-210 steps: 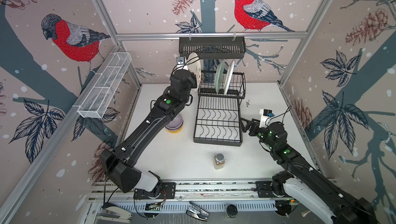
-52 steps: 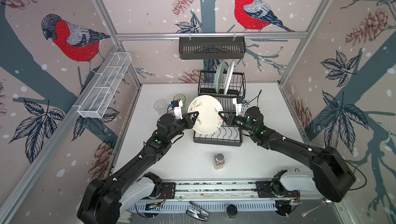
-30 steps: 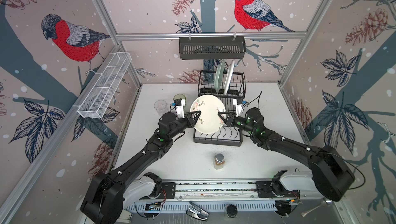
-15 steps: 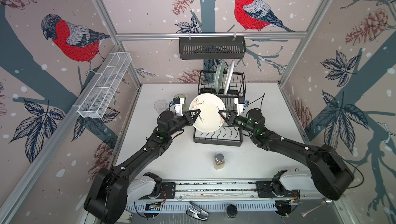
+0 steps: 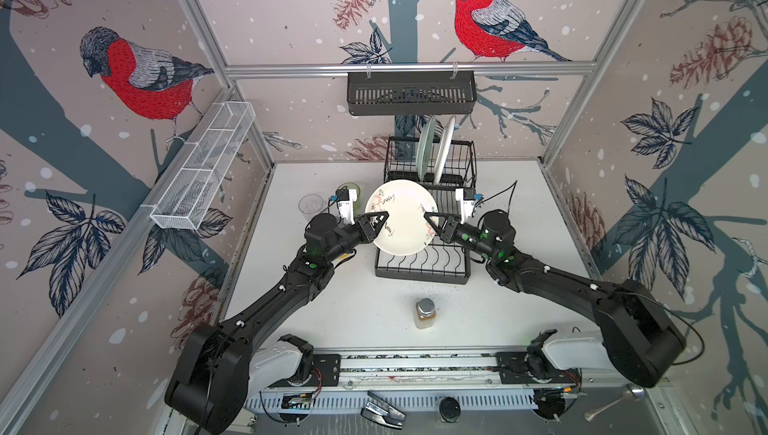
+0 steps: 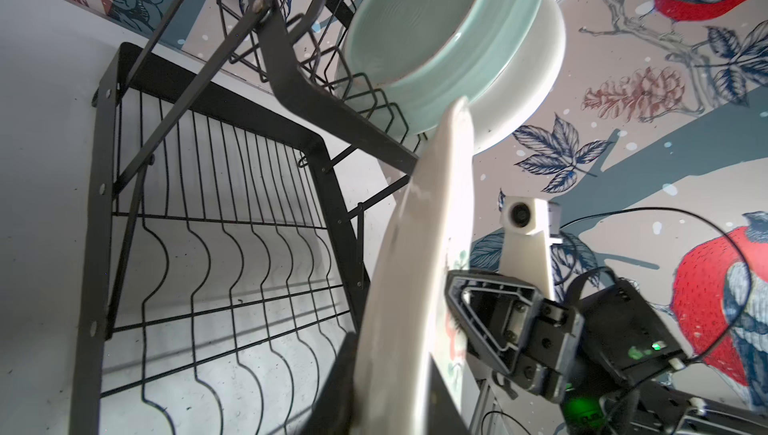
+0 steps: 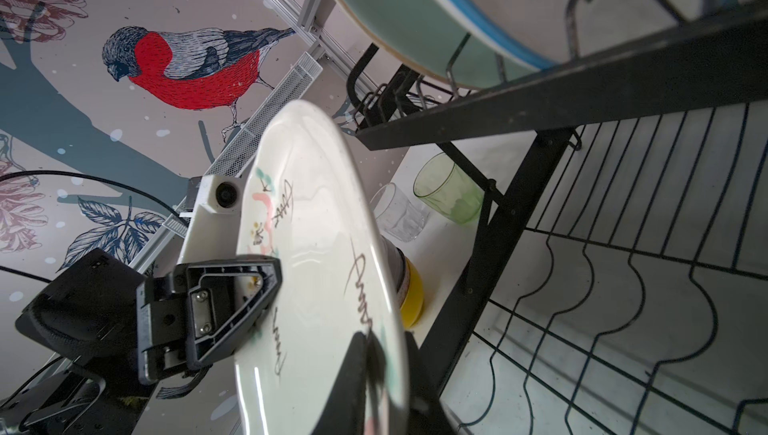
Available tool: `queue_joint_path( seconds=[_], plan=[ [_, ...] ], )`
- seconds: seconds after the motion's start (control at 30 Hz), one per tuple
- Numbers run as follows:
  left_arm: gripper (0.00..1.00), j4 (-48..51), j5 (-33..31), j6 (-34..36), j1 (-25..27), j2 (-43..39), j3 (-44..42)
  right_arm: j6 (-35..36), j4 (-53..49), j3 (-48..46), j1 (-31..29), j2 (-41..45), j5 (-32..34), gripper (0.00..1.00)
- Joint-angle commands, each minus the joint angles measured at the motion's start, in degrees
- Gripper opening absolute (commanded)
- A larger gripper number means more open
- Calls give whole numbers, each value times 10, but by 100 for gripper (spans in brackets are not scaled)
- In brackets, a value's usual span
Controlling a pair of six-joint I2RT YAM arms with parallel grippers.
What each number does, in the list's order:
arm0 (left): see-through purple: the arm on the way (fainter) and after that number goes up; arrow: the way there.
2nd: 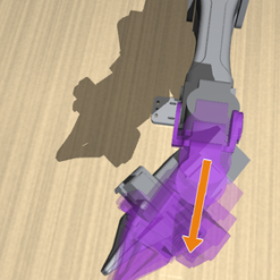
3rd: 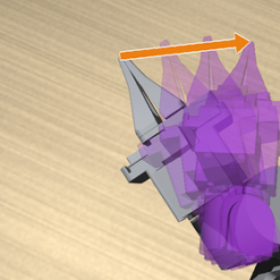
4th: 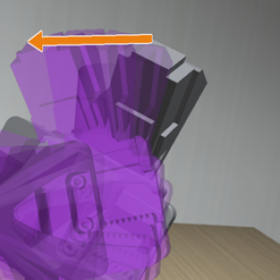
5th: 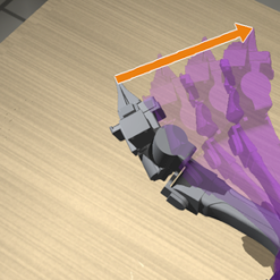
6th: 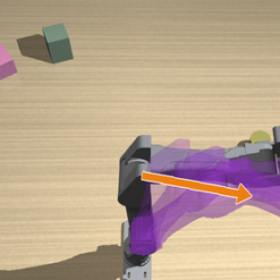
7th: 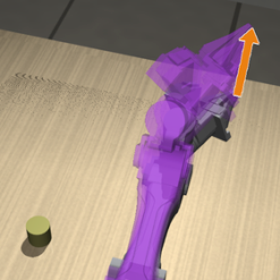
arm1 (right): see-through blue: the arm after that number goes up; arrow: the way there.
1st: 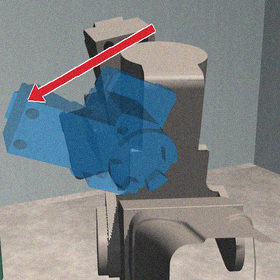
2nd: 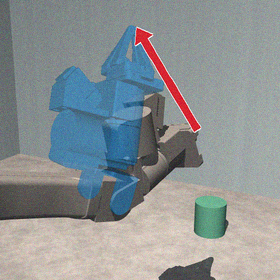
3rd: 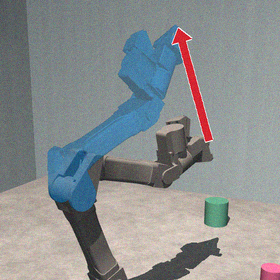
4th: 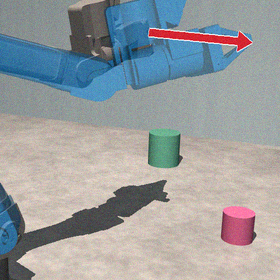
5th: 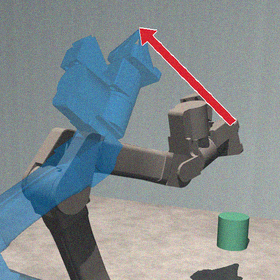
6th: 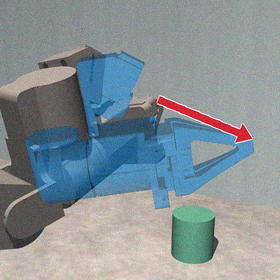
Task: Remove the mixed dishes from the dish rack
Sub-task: 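Hold the white floral plate with both grippers and tilt it flat over the rack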
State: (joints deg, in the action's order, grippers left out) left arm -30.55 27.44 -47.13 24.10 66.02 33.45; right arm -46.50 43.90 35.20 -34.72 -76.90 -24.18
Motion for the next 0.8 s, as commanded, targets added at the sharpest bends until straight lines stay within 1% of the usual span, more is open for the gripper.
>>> queue_joint_path(
  seconds=[0.0,0.03,0.07,0.13,0.33,0.77],
  plan=[
    [47,-41,39,4,1,7,3,0,54,-6,-2,-1,-97,0],
    [60,-35,40,3,-1,9,5,-7,64,-12,1,-1,-96,0],
    [75,-26,40,4,-4,10,8,-16,74,-18,3,0,-91,0],
    [97,-13,36,5,-10,8,9,-26,82,-27,10,0,-86,0],
    [98,7,14,10,-22,-10,7,-42,88,-31,22,-10,-87,0],
    [97,33,-22,37,-23,-19,7,-68,101,-30,36,-26,-88,0]
  ],
)
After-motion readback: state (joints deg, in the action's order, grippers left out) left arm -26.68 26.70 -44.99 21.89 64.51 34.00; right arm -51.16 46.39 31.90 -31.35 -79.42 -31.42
